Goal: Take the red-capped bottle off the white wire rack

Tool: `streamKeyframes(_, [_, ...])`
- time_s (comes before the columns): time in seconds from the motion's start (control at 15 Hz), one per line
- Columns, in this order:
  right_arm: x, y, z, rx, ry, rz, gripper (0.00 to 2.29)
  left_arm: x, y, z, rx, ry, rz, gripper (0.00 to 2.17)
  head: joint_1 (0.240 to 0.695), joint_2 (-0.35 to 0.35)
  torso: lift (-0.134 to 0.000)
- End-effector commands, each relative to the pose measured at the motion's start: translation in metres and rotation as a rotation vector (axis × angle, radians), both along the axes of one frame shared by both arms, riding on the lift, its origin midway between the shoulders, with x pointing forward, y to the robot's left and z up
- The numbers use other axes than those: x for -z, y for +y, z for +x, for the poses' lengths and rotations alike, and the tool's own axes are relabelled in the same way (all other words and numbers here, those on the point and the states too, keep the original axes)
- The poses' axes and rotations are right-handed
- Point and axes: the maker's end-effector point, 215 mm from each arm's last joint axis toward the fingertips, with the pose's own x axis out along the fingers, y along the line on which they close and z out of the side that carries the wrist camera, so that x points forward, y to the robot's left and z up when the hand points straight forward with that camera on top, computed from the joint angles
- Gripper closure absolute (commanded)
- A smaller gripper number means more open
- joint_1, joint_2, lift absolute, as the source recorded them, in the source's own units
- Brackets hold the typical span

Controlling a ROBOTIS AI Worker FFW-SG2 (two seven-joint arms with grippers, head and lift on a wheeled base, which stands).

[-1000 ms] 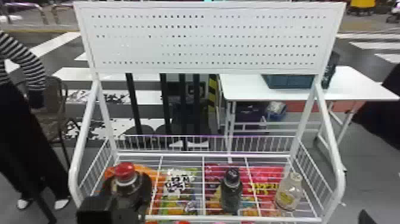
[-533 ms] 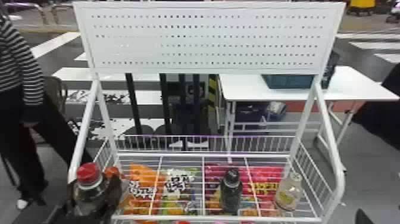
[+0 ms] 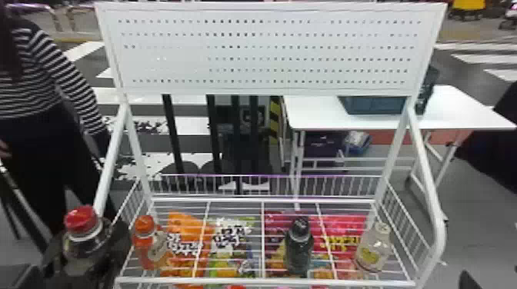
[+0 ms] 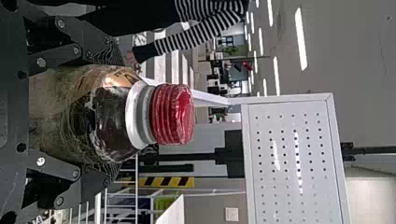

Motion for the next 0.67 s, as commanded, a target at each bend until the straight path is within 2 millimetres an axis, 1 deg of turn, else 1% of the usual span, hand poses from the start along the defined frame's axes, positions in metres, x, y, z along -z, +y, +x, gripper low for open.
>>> streamKeyframes(0.0, [-0.0007, 0.0005, 0.0001, 0.000, -0.002, 0.001, 0.17, -0.0014, 0.0011, -0.0010, -0.002, -0.002, 0.000, 1.72, 0.499, 0.000, 0.000])
streamKeyframes(0.13, [-0.0007, 0.0005, 0.0001, 0.000, -0.002, 0.001, 0.17, -0.0009, -0.0002, -0.0012, -0.002, -0.001, -0.003, 1.67, 0.499, 0.000, 0.000])
streamKeyframes(0.6, [-0.0010, 0.0010, -0.0015, 0.000, -0.001, 0.003, 0.17, 0.0043, -0.0072, -0.0010, 0.006, 0.007, -0.012, 1.67, 0.499, 0.000, 0.000])
